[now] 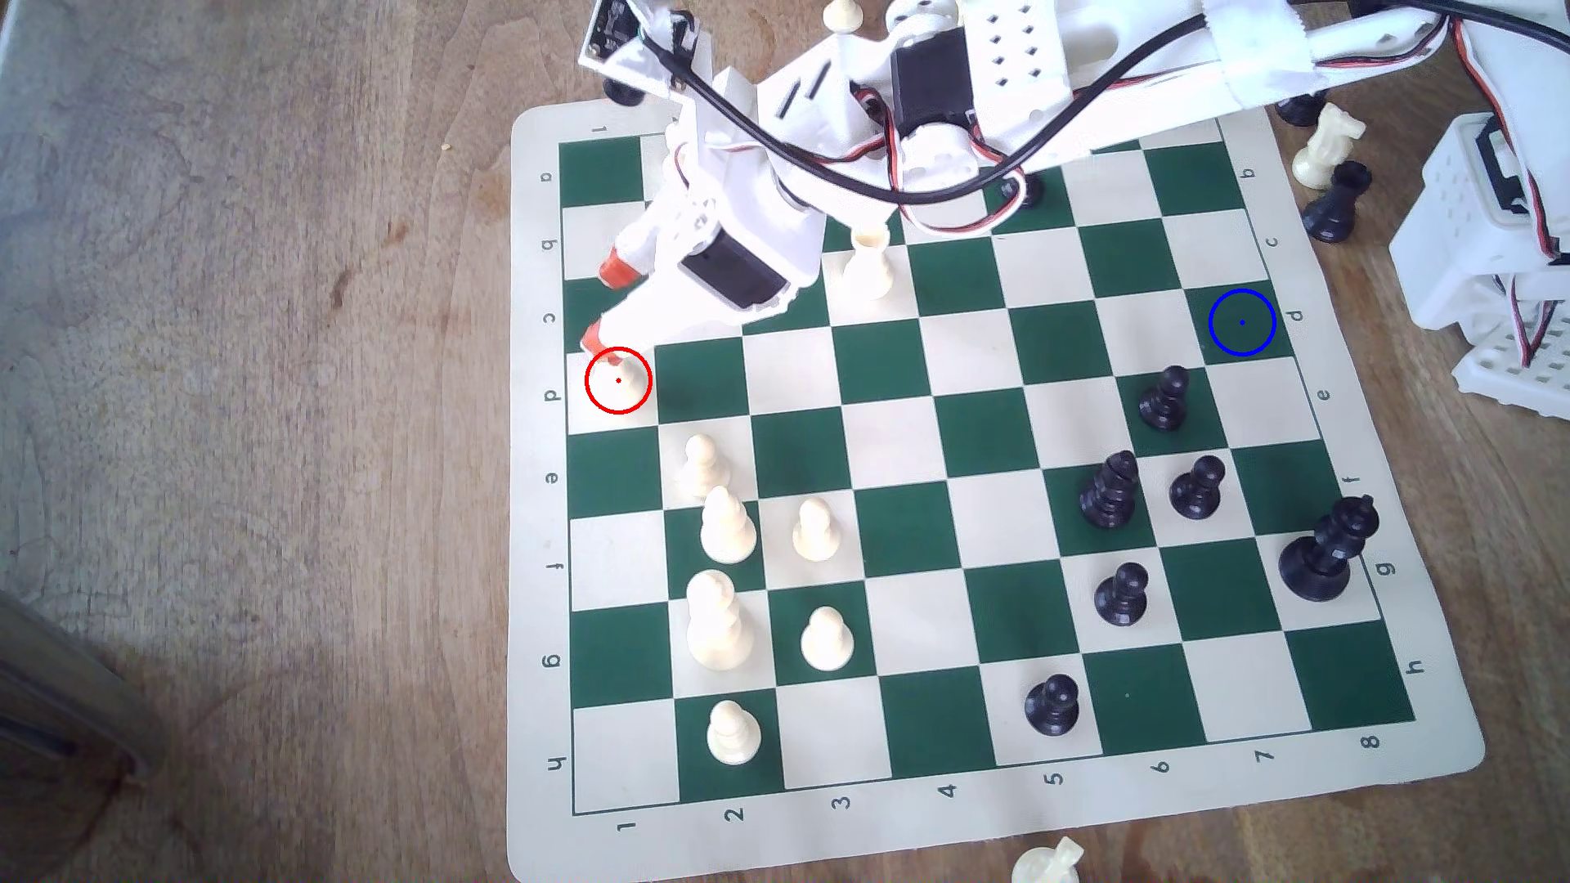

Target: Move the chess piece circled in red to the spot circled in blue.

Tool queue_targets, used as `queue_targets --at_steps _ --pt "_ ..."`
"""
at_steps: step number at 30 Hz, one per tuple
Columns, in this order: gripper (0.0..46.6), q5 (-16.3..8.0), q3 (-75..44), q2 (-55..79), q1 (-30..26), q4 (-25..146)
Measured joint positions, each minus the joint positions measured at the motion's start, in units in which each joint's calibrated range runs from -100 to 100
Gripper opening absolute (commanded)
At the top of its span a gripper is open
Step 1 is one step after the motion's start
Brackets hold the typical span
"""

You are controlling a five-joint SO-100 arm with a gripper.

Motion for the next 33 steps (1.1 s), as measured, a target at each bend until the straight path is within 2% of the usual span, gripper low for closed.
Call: queue_targets --at_steps 19,33 --pt "15.9 -0.49 0.0 3.6 -0.74 -2.39" --pt "13.7 -0.88 0.0 4.69 -0.74 -4.94"
